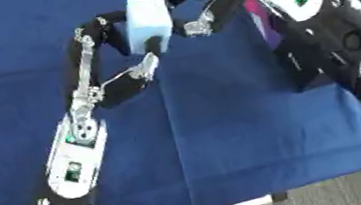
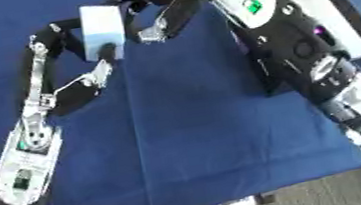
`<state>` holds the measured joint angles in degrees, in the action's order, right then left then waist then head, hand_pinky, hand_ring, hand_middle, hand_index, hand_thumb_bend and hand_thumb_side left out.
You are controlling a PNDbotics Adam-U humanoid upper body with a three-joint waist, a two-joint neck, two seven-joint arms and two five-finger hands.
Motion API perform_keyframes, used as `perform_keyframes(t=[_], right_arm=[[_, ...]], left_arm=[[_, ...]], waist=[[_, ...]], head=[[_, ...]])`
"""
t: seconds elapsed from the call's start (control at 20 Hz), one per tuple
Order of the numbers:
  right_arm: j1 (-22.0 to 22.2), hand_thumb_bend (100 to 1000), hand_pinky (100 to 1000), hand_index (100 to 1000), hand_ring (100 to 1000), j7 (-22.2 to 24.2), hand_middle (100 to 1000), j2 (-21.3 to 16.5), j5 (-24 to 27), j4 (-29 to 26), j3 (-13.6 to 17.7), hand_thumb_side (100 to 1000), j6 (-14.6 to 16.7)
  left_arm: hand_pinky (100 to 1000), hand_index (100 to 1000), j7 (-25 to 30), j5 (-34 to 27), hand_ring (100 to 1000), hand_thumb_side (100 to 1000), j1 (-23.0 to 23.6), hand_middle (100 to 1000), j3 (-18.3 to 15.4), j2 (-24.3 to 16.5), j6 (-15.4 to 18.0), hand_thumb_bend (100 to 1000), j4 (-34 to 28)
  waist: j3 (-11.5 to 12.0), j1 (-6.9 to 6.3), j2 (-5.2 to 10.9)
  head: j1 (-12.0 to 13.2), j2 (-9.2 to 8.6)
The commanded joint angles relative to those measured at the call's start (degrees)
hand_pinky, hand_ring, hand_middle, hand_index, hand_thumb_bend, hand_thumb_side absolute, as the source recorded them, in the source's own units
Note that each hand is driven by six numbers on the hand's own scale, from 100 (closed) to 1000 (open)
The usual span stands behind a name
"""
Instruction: Pick up the objects with one hand, pass them to the other hand, and then place them into the box on the other side of the table.
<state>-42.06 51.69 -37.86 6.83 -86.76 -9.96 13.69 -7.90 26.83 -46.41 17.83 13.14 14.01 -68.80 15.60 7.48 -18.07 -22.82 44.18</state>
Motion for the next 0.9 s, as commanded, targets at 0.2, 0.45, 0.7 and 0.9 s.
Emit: perform_keyframes(t=[0.2,0.45,0.7,0.9], right_arm=[[-0.6,100,733,828,1000,0.3,622,-0.7,0.3,-0.7,0.0,259,0.1],[-0.6,100,774,931,1000,0.3,734,-0.8,0.0,-0.8,-0.3,198,0.7],[-0.3,100,808,1000,1000,0.3,852,-0.9,-1.1,-1.0,-0.5,199,2.2],[-0.2,100,834,1000,1000,0.3,918,-0.9,-1.3,-1.0,-0.6,202,3.7]], left_arm=[[626,505,-1.3,-0.5,373,312,-0.7,294,-0.5,0.2,-0.1,100,-0.2],[618,488,-1.8,-0.2,364,284,-0.7,283,-0.6,0.2,-0.1,100,0.1],[613,476,-2.5,0.0,356,258,-0.7,276,-0.7,0.1,-0.1,100,0.2],[610,469,-2.8,0.3,353,246,-0.6,272,-0.7,0.0,0.0,100,0.4]], waist=[[-0.1,0.48,0.45],[-0.1,0.46,0.43],[-0.1,0.45,0.46],[-0.1,0.4,0.42]], head=[[-0.2,-0.06],[-0.3,-0.06],[-0.3,-0.06],[-0.3,-0.06]])
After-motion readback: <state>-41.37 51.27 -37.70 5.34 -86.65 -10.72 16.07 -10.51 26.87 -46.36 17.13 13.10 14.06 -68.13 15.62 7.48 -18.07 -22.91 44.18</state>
